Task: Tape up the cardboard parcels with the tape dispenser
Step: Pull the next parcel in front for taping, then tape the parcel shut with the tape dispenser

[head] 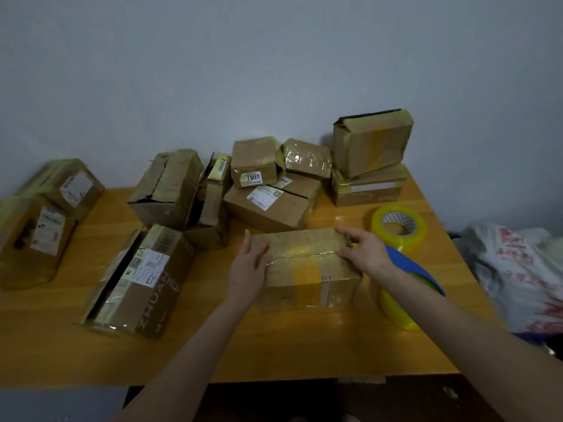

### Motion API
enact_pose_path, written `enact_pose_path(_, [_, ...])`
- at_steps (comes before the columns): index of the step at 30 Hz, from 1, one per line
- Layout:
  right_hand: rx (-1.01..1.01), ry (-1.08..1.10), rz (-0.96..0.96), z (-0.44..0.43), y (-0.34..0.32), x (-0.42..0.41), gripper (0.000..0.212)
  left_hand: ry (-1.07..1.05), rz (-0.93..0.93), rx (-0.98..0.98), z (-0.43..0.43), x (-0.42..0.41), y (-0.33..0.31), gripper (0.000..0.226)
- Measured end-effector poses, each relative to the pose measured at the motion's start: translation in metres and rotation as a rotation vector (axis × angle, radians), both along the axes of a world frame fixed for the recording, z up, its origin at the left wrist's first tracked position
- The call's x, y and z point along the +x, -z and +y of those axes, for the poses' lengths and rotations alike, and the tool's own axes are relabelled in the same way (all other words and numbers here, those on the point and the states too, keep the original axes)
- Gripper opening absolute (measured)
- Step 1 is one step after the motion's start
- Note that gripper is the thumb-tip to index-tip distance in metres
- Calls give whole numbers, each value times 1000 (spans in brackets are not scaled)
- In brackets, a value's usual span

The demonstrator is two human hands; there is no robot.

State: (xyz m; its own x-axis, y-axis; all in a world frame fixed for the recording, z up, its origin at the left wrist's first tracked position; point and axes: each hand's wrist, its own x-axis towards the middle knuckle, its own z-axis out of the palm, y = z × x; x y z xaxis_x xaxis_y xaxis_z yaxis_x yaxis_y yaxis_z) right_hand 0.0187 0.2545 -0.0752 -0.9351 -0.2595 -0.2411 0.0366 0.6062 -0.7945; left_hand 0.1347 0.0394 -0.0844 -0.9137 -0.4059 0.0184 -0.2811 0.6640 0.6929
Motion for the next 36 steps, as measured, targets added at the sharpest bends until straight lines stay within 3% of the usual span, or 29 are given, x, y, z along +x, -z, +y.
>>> enact_pose_path(5, [145,7,134,-6,5,5,50,142,-132,-94,-12,0,6,56])
enact_pose_path(9, [185,0,144,-7,5,5,50,247,-181,-513,-13,-1,8,57])
enact_pose_path(12, [-6,-50,-15,5,2,-1,45,286,-178,-494,-6,-2,6,55])
enact_pose_path(14, [-68,7,-14,26,-3,-10,44,281,-187,-496,-6,-2,5,61])
enact_pose_path(17, [250,118,45,74,-4,-24,62,263,-186,-541,-7,-2,4,58])
enact_pose_path(19, [492,33,-89,103,6,-25,76,249,-184,-543,-5,-2,3,61])
enact_pose_path(22, [623,-55,-297,126,32,-14,58,239,-187,-526,-3,0,2,67])
enact_pose_path(26, [613,65,-224,133,51,-9,25,269,-202,-504,-8,1,-2,74])
enact_pose_path(33, [408,56,-324,126,42,-22,29,383,-313,-470,-22,0,-6,91])
enact_pose_path(36, [303,75,-456,123,41,-22,37,374,-297,-468,-22,0,-6,91])
